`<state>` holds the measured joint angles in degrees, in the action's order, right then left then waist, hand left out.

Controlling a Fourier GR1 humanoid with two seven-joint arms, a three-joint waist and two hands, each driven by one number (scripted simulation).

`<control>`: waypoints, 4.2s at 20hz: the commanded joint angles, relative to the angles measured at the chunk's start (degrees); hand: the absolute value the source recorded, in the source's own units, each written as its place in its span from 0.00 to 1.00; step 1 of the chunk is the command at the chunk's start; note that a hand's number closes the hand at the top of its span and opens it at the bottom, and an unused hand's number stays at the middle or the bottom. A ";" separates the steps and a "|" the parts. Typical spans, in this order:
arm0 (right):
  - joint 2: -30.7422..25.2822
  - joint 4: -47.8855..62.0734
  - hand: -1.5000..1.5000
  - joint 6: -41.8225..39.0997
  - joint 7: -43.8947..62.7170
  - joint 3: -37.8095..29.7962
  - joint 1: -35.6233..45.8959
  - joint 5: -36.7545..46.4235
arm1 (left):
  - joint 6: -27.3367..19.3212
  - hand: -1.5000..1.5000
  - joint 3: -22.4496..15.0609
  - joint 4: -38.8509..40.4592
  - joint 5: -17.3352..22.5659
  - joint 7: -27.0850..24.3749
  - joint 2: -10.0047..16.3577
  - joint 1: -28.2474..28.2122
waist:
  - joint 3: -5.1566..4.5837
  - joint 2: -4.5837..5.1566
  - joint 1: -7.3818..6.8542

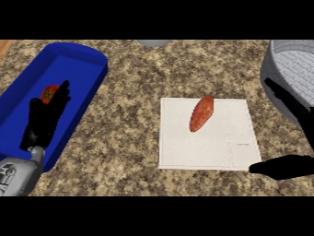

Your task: Pick the sweet potato from the placemat and place it in the basket

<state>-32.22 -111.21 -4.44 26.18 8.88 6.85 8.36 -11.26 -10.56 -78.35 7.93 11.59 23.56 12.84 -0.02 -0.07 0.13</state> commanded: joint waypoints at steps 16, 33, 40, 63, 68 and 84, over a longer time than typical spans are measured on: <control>17.81 17.07 0.00 1.99 -8.79 1.98 4.59 17.27 | 7.18 0.50 8.25 2.90 -6.87 -1.80 -4.42 0.15 | 0.02 0.09 -0.19; 25.98 28.13 0.00 3.56 -13.53 -0.39 9.03 24.24 | 11.14 0.50 12.47 1.48 -11.55 -1.43 -7.80 -0.35 | 0.02 0.07 -0.17; 27.58 31.53 0.00 3.48 -14.37 -0.79 8.50 25.88 | 10.33 0.50 13.05 0.66 -12.99 2.51 -10.25 2.53 | 0.02 0.06 -0.06; 28.02 50.49 1.00 11.05 -24.57 -2.65 18.74 35.19 | 11.20 0.50 13.34 -3.05 -16.66 4.12 -13.76 -0.15 | 0.03 0.09 -0.35; 20.09 52.98 1.00 -0.67 -15.44 7.51 20.50 47.47 | 12.18 0.50 14.34 -2.00 -15.60 1.59 -12.71 -1.10 | -0.16 -0.22 -0.61; 21.09 30.24 1.00 -13.18 -10.75 0.80 22.11 40.75 | 13.15 0.50 16.57 -1.31 -14.32 1.86 -12.04 -0.98 | 0.01 -0.31 0.77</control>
<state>-11.66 -73.65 -14.70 14.78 14.19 30.00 54.84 1.70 5.16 -79.40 -7.17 12.91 11.31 11.98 -0.04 -0.26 0.42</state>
